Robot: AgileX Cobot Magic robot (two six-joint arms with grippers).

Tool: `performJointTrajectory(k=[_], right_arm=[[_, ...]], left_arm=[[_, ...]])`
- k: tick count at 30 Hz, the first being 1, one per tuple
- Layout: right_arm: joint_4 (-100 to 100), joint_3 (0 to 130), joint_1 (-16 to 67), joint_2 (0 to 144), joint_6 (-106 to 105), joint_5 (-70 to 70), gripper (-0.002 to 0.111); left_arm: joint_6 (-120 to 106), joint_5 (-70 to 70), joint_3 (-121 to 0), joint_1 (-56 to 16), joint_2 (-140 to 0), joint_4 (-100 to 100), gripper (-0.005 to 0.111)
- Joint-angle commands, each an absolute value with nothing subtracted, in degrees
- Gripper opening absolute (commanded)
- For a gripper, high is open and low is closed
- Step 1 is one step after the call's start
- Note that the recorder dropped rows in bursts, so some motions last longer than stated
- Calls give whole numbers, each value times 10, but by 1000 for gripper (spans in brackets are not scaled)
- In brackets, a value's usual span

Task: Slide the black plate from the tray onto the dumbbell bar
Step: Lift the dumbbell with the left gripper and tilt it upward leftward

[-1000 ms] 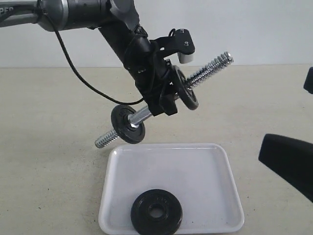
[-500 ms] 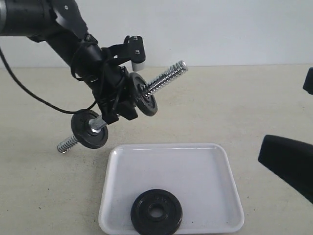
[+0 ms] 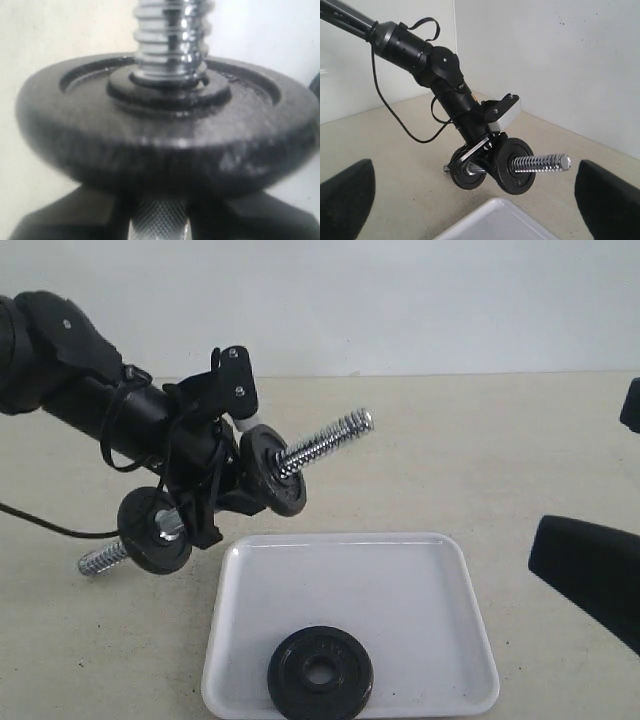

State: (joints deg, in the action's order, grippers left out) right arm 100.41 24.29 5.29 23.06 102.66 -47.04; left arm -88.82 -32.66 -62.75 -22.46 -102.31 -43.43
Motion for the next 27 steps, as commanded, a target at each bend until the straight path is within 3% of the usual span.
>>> performJointTrajectory(k=[1,27], right_arm=[[999,240,51,233,1029,-472,104],[935,240,51,233,1029,-489,104]], left_arm=[[-977,-266,-587,-224,-917,-578,4],[-1170,-229,-426,-224,-830,-813,4]])
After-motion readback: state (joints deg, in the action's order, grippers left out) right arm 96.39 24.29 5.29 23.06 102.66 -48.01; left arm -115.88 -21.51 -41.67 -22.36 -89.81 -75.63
